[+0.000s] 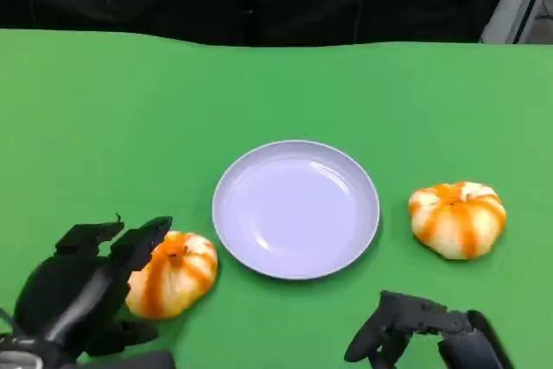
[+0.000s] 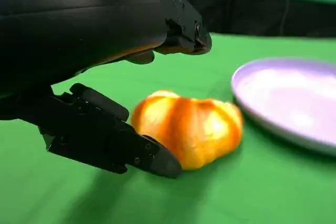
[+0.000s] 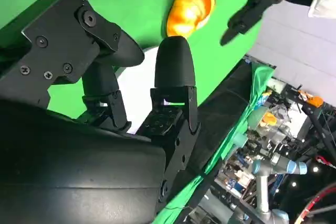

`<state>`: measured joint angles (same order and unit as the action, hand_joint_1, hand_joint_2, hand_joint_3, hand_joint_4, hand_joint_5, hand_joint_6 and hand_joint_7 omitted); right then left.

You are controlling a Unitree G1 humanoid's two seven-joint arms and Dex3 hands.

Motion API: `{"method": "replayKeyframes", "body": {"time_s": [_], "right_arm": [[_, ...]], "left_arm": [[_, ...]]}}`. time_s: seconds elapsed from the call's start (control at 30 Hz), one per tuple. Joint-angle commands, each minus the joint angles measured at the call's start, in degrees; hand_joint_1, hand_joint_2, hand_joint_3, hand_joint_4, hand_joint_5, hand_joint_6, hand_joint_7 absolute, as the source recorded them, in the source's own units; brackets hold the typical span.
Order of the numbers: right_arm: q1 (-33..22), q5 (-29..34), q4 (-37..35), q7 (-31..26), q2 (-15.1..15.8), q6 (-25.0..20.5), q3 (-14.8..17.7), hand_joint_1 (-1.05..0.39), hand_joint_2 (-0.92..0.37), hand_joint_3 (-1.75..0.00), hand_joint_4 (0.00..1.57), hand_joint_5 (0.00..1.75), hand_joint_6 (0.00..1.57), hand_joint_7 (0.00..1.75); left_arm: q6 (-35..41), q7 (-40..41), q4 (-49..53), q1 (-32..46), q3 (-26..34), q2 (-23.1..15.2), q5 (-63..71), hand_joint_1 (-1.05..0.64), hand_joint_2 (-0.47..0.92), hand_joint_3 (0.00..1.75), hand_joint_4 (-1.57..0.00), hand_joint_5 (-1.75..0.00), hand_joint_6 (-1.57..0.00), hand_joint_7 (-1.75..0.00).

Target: Grasp the bread from the table and place it into the plate.

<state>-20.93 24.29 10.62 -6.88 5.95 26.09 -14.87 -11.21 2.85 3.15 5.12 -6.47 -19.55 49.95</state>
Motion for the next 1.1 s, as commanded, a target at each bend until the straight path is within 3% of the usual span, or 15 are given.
{"method": "replayKeyframes", "body": {"time_s": [0.03,0.33,0.7,0.77,0.8,0.83,0.9,0.93,0.97,1.0,1.03,1.07,1.1], "right_arm": [[-0.4,-0.1,-0.3,-0.5,1.1,1.2,1.0,-0.03,-0.31,-1.25,0.79,1.51,0.86,1.14],[-1.1,-0.1,0.1,-0.3,0.8,1.2,0.5,-0.05,-0.32,-1.24,0.78,1.52,0.85,1.14],[-2.0,1.0,1.8,-0.6,-0.2,0.1,-0.3,-0.05,-0.33,-1.24,0.78,1.52,0.86,1.14],[-2.3,1.1,2.2,-0.6,-0.3,0.0,-0.3,-0.03,-0.32,-1.25,0.78,1.51,0.86,1.14],[-2.5,1.2,2.6,-0.5,-0.3,-0.2,-0.3,-0.03,-0.32,-1.26,0.78,1.51,0.86,1.14],[-2.6,1.2,2.8,-0.4,-0.3,-0.4,-0.3,-0.03,-0.31,-1.26,0.78,1.51,0.86,1.14],[-2.7,1.1,3.1,-0.3,-0.2,-0.6,-0.3,-0.03,-0.31,-1.26,0.78,1.51,0.86,1.14],[-2.7,1.1,3.1,-0.3,-0.2,-0.5,-0.3,-0.03,-0.31,-1.27,0.78,1.51,0.86,1.14],[-2.7,1.1,3.1,-0.4,-0.2,-0.5,-0.3,-0.03,-0.31,-1.27,0.78,1.51,0.86,1.14],[-2.7,1.1,3.1,-0.4,-0.2,-0.5,-0.3,-0.03,-0.31,-1.27,0.78,1.51,0.86,1.14],[-2.7,1.0,3.1,-0.4,-0.2,-0.5,-0.4,-0.03,-0.31,-1.28,0.78,1.51,0.86,1.14],[-2.8,0.9,3.2,-0.4,-0.2,-0.5,-0.4,-0.03,-0.30,-1.28,0.79,1.51,0.86,1.14],[-2.7,0.7,3.2,-0.3,-0.3,-0.5,-0.4,-0.03,-0.30,-1.28,0.79,1.51,0.86,1.15]], "left_arm": [[5.6,-2.9,-0.8,-1.4,-3.2,-1.4,2.5,-0.51,0.87,0.00,-0.04,-0.42,-0.19,0.00],[11.1,-5.0,2.2,-6.3,-9.1,-1.6,4.2,-0.56,0.91,0.01,-0.13,-0.35,-0.20,0.00],[16.4,-4.7,13.2,-13.5,-15.0,1.7,2.8,-0.56,0.92,0.02,-0.18,-0.27,-0.20,0.00],[14.1,-1.9,15.4,-13.8,-15.0,1.8,1.0,-0.41,0.92,0.02,-0.30,-0.28,-0.30,-0.03],[12.0,0.1,16.7,-13.8,-14.7,1.8,-0.5,-0.29,0.92,0.01,-0.47,-0.32,-0.43,-0.06],[10.0,2.1,17.7,-13.8,-14.5,1.8,-1.8,-0.21,0.92,0.02,-0.60,-0.41,-0.55,-0.08],[7.9,4.5,19.1,-14.0,-14.6,1.5,-3.2,-0.14,0.92,0.05,-0.62,-0.78,-0.74,-0.05],[5.4,7.3,20.2,-14.0,-14.4,1.2,-3.8,-0.13,0.92,0.09,-0.70,-0.94,-0.90,-0.10],[3.4,9.7,21.0,-14.0,-14.3,1.0,-4.4,-0.14,0.84,0.34,-0.81,-1.27,-1.08,-0.30],[1.9,11.5,21.8,-14.1,-14.3,0.8,-4.7,-0.14,0.70,0.66,-0.84,-1.50,-1.11,-0.56],[0.0,13.9,22.3,-14.0,-14.1,0.6,-5.2,-0.14,0.58,0.92,-0.86,-1.65,-1.04,-0.88],[-1.4,15.7,22.6,-13.9,-13.9,0.5,-5.6,-0.13,0.51,1.04,-0.87,-1.69,-0.92,-1.20],[-2.7,17.5,22.8,-13.9,-13.7,0.4,-5.9,-0.13,0.47,1.11,-0.88,-1.72,-0.84,-1.40]]}}
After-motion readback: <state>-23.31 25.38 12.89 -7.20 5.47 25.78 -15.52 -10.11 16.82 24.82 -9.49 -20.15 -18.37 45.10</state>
